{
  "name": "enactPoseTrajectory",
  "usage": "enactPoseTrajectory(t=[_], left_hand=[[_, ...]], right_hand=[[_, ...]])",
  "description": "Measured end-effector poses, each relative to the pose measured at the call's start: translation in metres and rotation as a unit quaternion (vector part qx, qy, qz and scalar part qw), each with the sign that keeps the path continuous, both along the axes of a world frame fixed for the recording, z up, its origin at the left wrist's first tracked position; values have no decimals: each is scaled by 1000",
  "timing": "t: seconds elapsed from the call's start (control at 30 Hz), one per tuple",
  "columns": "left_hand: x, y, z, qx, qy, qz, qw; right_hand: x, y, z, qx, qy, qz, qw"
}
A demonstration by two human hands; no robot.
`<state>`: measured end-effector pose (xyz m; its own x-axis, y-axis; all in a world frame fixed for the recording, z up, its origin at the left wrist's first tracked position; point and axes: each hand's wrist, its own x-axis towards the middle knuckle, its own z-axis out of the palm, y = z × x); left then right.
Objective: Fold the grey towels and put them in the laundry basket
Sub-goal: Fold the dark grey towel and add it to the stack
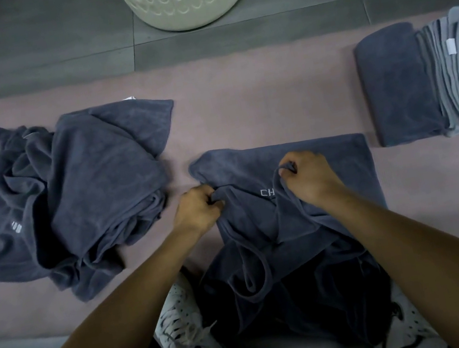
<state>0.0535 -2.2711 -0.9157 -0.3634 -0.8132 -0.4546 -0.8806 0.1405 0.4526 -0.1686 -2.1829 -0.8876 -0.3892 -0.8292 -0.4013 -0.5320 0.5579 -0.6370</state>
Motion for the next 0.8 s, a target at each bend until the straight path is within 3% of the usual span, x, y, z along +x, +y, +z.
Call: enactPoseTrajectory(t=[0.17, 0.27, 0.47, 0.8], left_hand=[[-14, -13, 14, -48, 93, 36, 994], [-28, -31, 8, -63, 134, 153, 977], [-26, -49, -13, -37, 106, 335, 936], [-22, -48, -25, -87, 138, 375, 913]], right_hand=[[-4, -4, 1, -4, 9, -5, 1000], [-7, -8, 1, -6, 18, -4, 1000], [-12, -12, -4, -26, 14, -14, 999], [-17, -14, -8, -23, 17, -6, 1000]])
